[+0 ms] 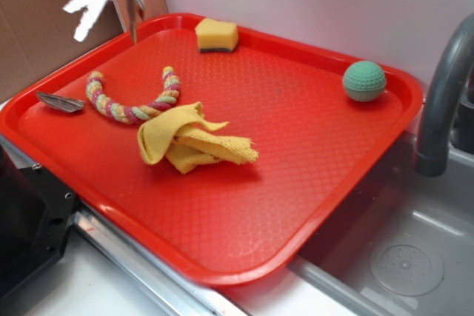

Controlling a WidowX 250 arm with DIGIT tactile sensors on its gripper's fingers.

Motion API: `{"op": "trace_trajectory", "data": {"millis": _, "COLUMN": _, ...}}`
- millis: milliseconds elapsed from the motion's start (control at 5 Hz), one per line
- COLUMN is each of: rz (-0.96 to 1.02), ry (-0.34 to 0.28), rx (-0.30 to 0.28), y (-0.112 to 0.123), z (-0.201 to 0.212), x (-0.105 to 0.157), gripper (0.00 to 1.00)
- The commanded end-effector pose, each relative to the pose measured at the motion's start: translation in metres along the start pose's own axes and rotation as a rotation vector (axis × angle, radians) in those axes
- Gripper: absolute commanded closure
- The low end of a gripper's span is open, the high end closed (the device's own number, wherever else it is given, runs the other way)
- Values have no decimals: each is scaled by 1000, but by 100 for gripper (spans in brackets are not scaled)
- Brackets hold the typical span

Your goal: Grab the silver keys.

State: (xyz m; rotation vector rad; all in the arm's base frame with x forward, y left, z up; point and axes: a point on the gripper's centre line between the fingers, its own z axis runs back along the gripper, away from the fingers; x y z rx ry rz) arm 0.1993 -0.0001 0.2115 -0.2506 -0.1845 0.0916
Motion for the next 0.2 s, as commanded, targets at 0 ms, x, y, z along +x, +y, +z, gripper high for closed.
{"op": "trace_trajectory", "data": {"millis": 0, "rz": -97, "ry": -26, "rx": 20, "y": -2, "z": 59, "x": 25, "gripper": 100}}
